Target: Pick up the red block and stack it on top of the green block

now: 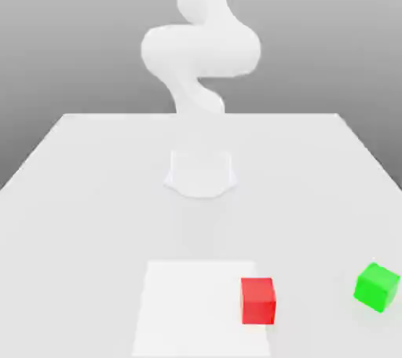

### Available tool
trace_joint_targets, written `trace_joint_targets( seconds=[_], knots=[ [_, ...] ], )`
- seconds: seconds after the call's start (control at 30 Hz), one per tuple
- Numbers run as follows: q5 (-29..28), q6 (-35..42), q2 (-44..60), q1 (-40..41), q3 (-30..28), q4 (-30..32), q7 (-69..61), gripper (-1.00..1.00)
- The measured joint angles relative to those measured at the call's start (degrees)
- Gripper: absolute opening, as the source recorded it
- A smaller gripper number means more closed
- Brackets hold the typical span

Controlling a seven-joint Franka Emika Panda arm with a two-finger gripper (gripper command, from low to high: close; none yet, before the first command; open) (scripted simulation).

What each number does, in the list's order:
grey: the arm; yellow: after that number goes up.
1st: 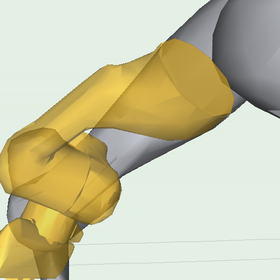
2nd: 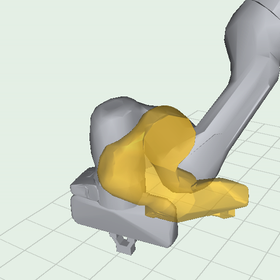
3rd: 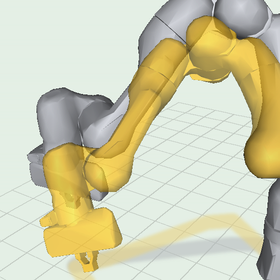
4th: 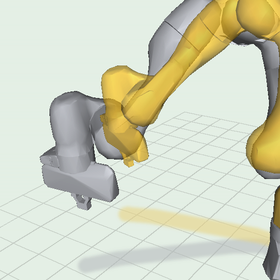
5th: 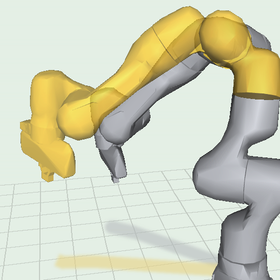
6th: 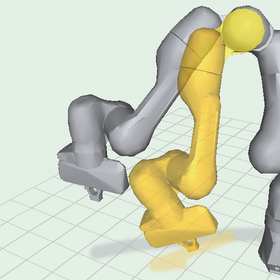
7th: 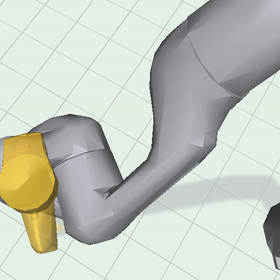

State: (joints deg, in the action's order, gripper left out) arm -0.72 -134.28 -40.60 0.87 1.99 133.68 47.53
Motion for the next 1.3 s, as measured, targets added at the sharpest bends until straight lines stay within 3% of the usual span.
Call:
trace_joint_targets(
  seconds=[0.57,0.73,0.9,0.93,1.17,1.3],
  knots=[
    [-5.0,-17.1,35.8,0.9,8.2,12.9,11.7,0.00],
    [-3.2,-22.3,45.8,-0.8,9.2,16.5,12.7,0.00],
    [-7.2,-30.4,56.0,-3.1,6.2,15.7,16.0,0.00],
    [-8.1,-31.9,57.9,-3.8,5.2,15.4,16.7,-1.00],
    [-8.3,-32.2,58.2,-3.9,5.2,15.4,16.9,-1.00],
    [-4.5,-26.5,51.3,-2.3,7.6,16.5,14.0,-1.00]
  ],
)
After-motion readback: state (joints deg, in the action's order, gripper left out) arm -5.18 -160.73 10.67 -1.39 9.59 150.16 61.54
